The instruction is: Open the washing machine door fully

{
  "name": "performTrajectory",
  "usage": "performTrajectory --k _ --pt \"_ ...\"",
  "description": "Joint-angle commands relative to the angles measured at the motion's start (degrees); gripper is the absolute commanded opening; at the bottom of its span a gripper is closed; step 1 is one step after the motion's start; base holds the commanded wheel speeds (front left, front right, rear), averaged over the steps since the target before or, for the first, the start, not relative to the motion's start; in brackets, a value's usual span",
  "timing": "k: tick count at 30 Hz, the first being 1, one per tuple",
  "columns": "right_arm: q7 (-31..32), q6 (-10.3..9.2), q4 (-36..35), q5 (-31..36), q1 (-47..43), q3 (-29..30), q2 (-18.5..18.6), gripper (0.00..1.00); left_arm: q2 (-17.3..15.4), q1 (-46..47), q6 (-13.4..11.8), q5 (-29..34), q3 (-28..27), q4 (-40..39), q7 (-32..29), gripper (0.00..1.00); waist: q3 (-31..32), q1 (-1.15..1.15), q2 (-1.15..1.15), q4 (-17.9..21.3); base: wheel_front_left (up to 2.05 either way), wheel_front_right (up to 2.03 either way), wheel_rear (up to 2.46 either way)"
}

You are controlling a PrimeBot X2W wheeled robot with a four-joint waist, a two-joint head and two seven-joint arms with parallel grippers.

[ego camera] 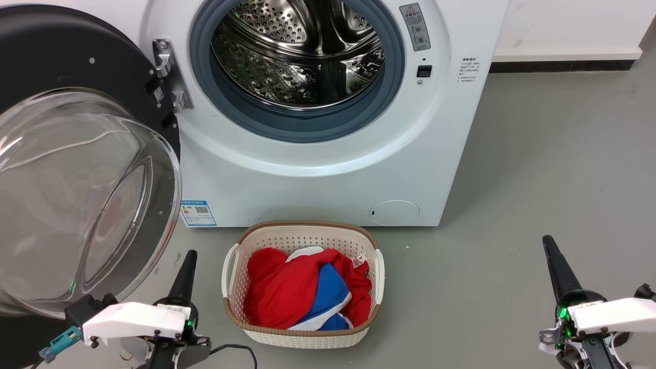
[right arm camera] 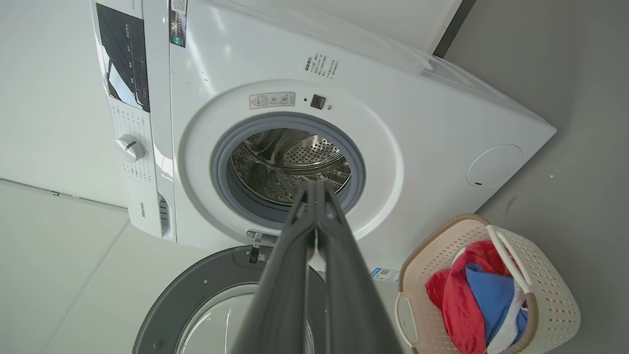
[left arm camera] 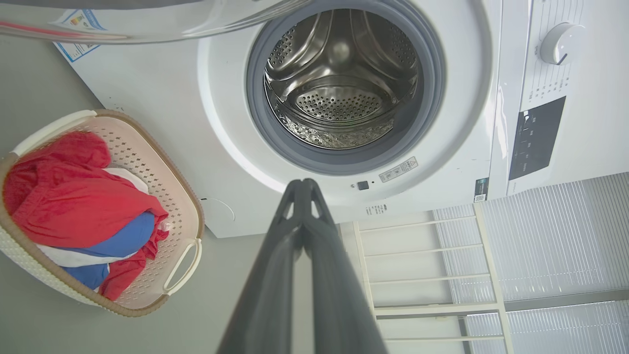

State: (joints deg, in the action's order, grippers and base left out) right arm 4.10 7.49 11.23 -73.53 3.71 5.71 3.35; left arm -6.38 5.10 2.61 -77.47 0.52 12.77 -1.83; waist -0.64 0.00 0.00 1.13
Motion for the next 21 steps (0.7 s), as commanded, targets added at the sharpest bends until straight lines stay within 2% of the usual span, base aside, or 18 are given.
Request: performTrajectory --k 1,21 --pt "0.45 0.00 0.03 -1.72 1.42 0.19 -0.14 0.00 0.24 1.14 0.65 -1.41 -0.70 -0.11 -0.32 0.00 0.02 0.00 0.00 -0.05 0.00 0.00 0.00" --pt "1.53 0.00 1.52 -10.63 2.22 0.56 -0.36 0.00 1.60 1.17 3.03 -8.86 -3.67 0.63 -2.25 0.00 0.23 0.00 0.00 -0.56 0.00 0.00 0.00"
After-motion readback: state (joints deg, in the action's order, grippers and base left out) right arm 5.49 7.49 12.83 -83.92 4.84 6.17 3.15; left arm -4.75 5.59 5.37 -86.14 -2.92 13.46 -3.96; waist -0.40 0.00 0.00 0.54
